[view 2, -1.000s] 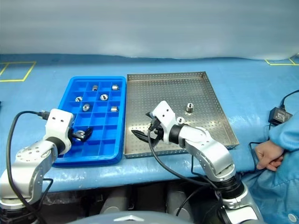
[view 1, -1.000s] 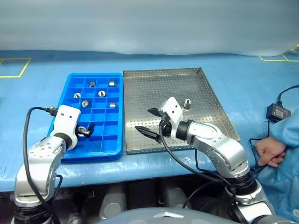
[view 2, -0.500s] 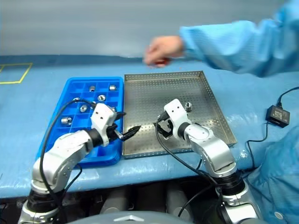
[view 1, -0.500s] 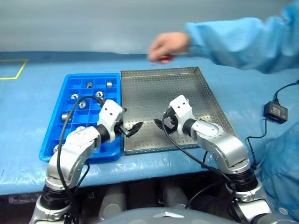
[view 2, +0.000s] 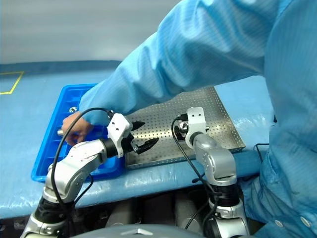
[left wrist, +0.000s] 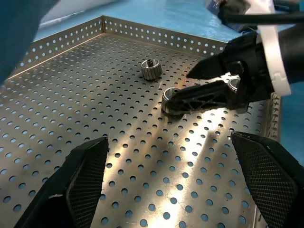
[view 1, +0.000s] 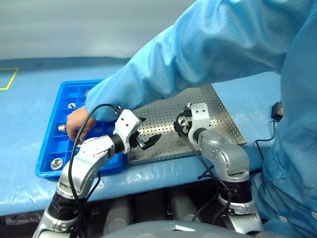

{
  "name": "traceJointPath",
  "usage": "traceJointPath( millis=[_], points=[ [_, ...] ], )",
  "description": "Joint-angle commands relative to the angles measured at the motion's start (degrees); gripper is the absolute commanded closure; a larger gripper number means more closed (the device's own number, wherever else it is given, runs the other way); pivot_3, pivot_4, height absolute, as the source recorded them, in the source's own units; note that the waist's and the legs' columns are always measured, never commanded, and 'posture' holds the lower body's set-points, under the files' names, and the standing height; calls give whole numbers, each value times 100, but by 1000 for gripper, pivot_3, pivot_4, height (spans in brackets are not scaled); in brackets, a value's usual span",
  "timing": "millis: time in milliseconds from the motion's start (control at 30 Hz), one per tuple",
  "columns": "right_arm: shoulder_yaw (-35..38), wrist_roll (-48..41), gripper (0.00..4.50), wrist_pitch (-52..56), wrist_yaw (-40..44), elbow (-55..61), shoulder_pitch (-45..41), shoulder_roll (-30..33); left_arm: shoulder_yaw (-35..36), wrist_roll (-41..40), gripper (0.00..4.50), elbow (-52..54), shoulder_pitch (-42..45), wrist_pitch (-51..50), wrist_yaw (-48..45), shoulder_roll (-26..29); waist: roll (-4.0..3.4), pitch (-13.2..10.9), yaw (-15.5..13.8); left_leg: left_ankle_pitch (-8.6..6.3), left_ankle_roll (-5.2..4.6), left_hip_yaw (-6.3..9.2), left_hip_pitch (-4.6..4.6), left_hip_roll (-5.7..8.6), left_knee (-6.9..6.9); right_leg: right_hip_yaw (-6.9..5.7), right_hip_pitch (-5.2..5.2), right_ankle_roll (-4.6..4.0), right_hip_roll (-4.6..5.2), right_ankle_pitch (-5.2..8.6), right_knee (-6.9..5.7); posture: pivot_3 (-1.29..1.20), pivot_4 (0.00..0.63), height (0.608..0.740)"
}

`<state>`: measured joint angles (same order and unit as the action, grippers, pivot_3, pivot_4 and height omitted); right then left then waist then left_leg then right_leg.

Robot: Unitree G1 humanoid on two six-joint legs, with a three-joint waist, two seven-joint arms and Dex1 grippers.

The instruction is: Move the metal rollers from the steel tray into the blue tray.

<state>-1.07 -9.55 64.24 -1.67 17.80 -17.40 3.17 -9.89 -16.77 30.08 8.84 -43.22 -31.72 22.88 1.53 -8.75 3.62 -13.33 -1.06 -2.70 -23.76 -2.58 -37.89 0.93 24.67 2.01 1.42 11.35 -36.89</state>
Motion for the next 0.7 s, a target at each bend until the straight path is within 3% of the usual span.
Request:
traceJointPath(
  millis=[33, 67, 167, 300, 500, 633, 700],
  points=[
    [158, 28, 0, -223, -40, -208, -111, -126, 21, -66, 12, 212, -54, 109, 17, 30, -1, -1, 5, 0, 0, 0, 1, 0, 1, 0, 0, 0, 0, 0, 0, -59, 150, 740],
    [152, 41, 0, -264, -49, -283, -127, -169, 32, -68, 12, 235, -80, 102, 38, 30, -1, -1, 4, 0, 0, 0, -1, 0, 2, 0, 2, 0, -1, 0, 0, -53, 150, 740],
    [84, 95, 553, -382, -77, -404, -151, -230, 39, -66, 0, 301, -158, 74, 99, 35, -1, -1, 1, 0, 0, 1, 0, -1, 3, 0, 2, 0, -1, 0, 0, -38, 150, 740],
    [3, 149, 1793, -519, -32, -442, -186, -213, 63, -85, 0, 361, -229, 57, 143, 42, -2, -1, -10, 0, 0, 1, 0, -1, 4, -1, 1, 0, -1, 0, 0, -30, 150, 740],
    [-12, 158, 1793, -638, 35, -536, -216, -258, 56, -90, 0, 377, -298, 53, 197, 50, -2, -1, -22, 0, 0, 2, 0, -1, 5, -1, 2, 0, -1, 1, 1, -26, 150, 740],
    [-39, 144, 2702, -760, 124, -526, -205, -264, 70, -103, 0, 433, -333, 3, 224, 57, -2, -2, -23, 0, 0, 1, 0, -1, 5, -1, 2, 0, 0, 1, 2, -22, 150, 740],
    [-110, 144, 2796, -773, 192, -451, -211, -224, 112, -108, 0, 466, -370, -32, 245, 83, -2, -2, -24, 0, 0, 1, 0, -1, 6, -1, 2, 0, 0, 1, 2, -21, 150, 740]
  ],
)
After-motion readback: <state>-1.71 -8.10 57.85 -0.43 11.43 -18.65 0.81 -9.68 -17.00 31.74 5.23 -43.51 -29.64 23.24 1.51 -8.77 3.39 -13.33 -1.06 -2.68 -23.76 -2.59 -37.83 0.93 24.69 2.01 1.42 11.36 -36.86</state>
